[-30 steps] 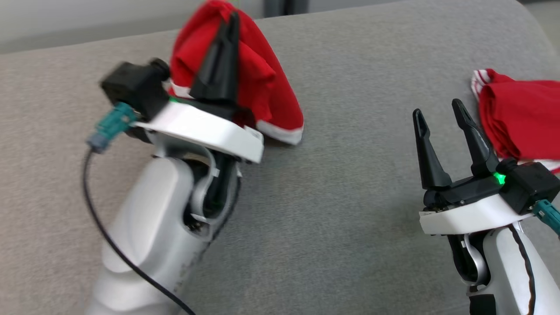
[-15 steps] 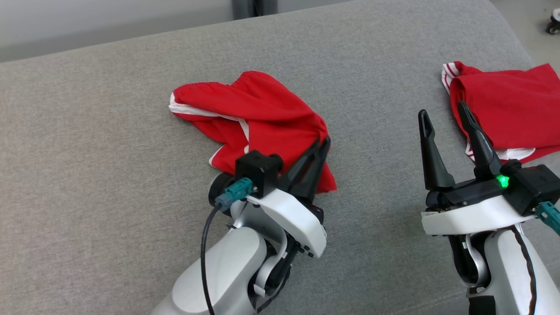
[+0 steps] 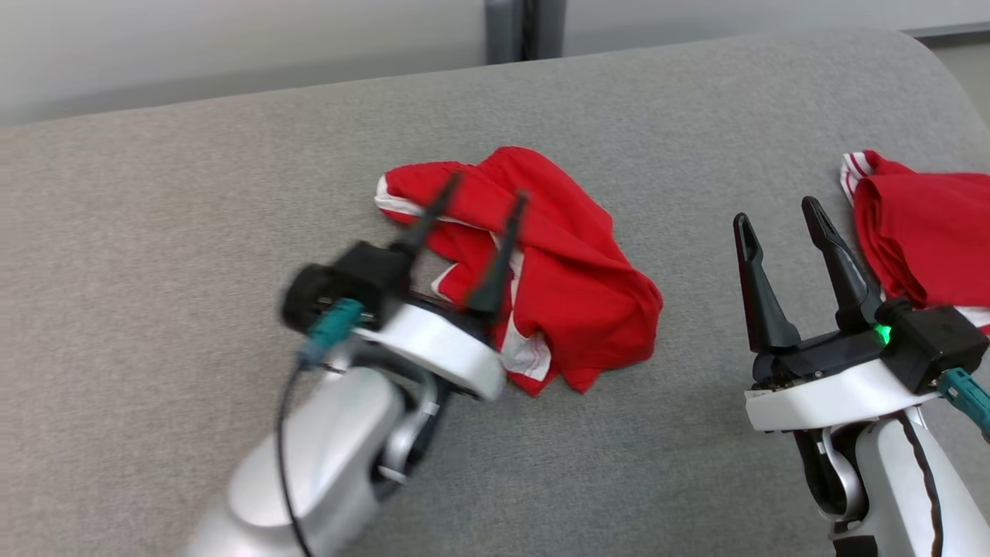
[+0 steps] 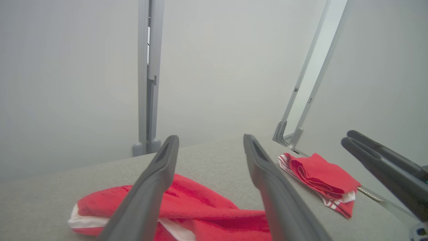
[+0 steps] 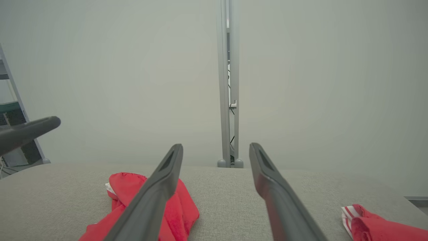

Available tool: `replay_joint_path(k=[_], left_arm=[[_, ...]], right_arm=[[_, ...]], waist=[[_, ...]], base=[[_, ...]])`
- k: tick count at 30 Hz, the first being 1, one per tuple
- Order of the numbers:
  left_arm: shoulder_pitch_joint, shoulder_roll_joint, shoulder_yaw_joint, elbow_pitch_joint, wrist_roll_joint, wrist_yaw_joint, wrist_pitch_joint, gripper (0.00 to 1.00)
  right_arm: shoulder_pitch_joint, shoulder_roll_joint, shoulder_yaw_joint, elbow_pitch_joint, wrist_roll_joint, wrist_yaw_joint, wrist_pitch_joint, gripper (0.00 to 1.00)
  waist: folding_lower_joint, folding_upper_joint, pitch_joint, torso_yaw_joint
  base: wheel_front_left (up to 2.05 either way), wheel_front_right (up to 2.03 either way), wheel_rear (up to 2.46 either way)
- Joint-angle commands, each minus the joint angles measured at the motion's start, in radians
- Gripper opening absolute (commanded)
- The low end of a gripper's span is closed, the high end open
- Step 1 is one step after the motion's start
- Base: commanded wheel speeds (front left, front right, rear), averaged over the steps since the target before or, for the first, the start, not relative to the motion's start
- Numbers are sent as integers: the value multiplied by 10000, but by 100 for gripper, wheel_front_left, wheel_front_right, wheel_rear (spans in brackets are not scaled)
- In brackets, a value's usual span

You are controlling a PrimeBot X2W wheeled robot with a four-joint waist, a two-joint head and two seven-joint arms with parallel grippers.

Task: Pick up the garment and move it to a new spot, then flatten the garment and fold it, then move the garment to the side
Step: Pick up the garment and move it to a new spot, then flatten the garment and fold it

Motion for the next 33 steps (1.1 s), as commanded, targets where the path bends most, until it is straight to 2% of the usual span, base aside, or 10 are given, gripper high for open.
replay_joint_path(k=[1, 4, 5, 6, 9, 12, 19, 20, 28, 33], left_arm=[[62, 450, 346, -45, 257, 196, -144, 100], [422, 955, 890, -160, 476, 355, -257, 100], [690, 1347, 1276, -216, 745, 443, -292, 100], [848, 1509, 1513, -334, 934, 509, -299, 100], [1677, 1628, 2249, -627, 1313, 543, -296, 100], [2365, 1744, 2750, -793, 1861, 320, -296, 100], [3836, 898, 4092, -979, 2540, -204, -298, 100], [3836, 898, 4092, -979, 2540, -204, -298, 100], [4304, 149, 4855, -664, 3464, -1083, -299, 100], [4405, -181, 5215, -462, 3812, -1483, -299, 100]], right_arm=[[95, -114, 47, 14, -48, -5, -58, 100], [177, -174, 129, 50, 78, -5, -58, 100], [207, -278, 157, 59, 106, -5, -58, 100], [220, -307, 162, 68, 124, -5, -59, 100], [304, -384, 209, 95, 129, -5, -58, 100], [407, -430, 223, 138, 144, -5, -58, 100], [494, -513, 404, 305, 84, -5, -58, 100], [494, -513, 404, 305, 84, -5, -58, 100], [585, -618, 559, 552, 106, -5, -60, 100], [338, -883, 1107, 951, 142, -5, 10, 100]], waist=[[0, -1, -160, 234], [0, -1, -265, 443], [0, -1, -327, 565], [0, -1, -348, 616], [0, -1, -402, 795], [0, -1, -436, 958], [0, -1, -562, 1238], [0, -1, -562, 1238], [0, -1, -915, 1560], [0, -1, -1066, 1833]], base=[[0, 0, 0], [0, 0, 0], [0, 0, 0], [0, 0, 0], [0, 0, 0], [0, 0, 0], [0, 0, 0], [0, 0, 0], [0, 0, 0], [0, 0, 0]])
